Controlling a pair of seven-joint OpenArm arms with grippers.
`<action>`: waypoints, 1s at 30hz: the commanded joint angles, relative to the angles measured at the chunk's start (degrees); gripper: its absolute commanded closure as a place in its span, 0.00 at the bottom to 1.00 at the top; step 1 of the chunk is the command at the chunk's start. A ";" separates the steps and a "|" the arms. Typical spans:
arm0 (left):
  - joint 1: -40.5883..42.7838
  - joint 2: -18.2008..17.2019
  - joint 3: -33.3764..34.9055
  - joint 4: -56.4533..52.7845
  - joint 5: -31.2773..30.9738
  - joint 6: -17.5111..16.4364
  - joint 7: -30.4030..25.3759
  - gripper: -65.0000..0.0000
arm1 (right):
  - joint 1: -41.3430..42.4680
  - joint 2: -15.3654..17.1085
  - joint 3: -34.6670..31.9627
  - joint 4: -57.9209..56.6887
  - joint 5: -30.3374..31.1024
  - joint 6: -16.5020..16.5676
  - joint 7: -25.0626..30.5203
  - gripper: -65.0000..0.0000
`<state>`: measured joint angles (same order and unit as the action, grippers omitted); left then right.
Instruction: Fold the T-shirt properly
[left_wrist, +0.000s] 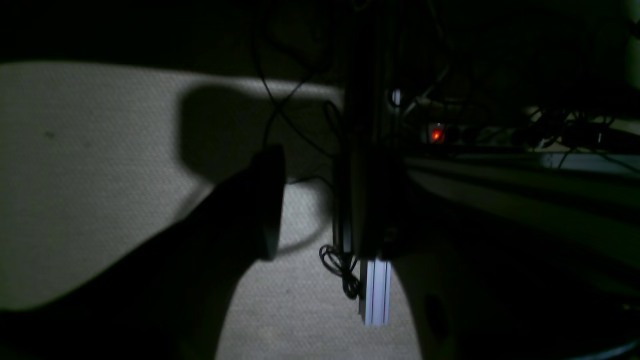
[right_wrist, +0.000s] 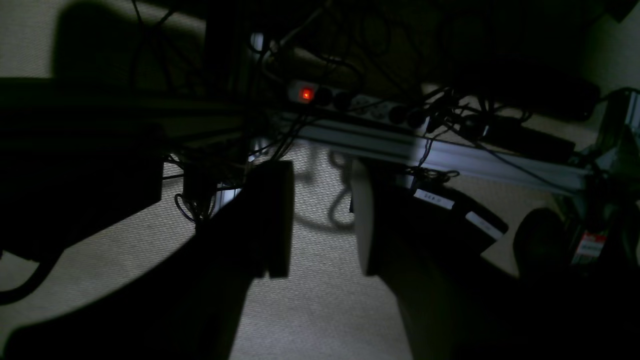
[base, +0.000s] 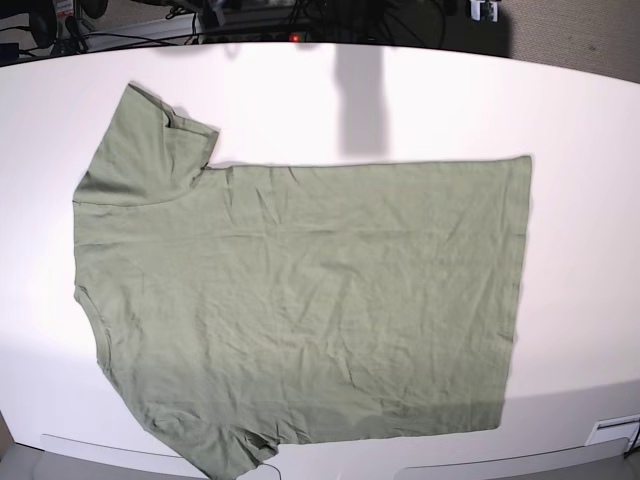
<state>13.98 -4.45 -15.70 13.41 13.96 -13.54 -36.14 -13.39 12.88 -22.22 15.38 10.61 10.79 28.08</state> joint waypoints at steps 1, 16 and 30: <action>0.85 -0.22 0.04 0.15 -0.07 0.04 -1.49 0.67 | -0.61 0.52 0.07 0.13 0.02 0.15 0.79 0.68; 11.47 -0.52 0.04 8.17 -0.04 -0.15 -8.92 0.67 | -14.97 8.94 0.07 14.60 0.04 0.92 -6.08 0.68; 25.14 -0.50 0.04 26.62 -0.07 -0.13 -8.92 0.67 | -37.16 19.67 0.09 44.30 0.07 0.74 -6.05 0.68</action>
<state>37.65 -4.64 -15.68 40.01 14.00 -13.56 -43.81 -49.25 31.97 -22.15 59.75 10.63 11.27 21.58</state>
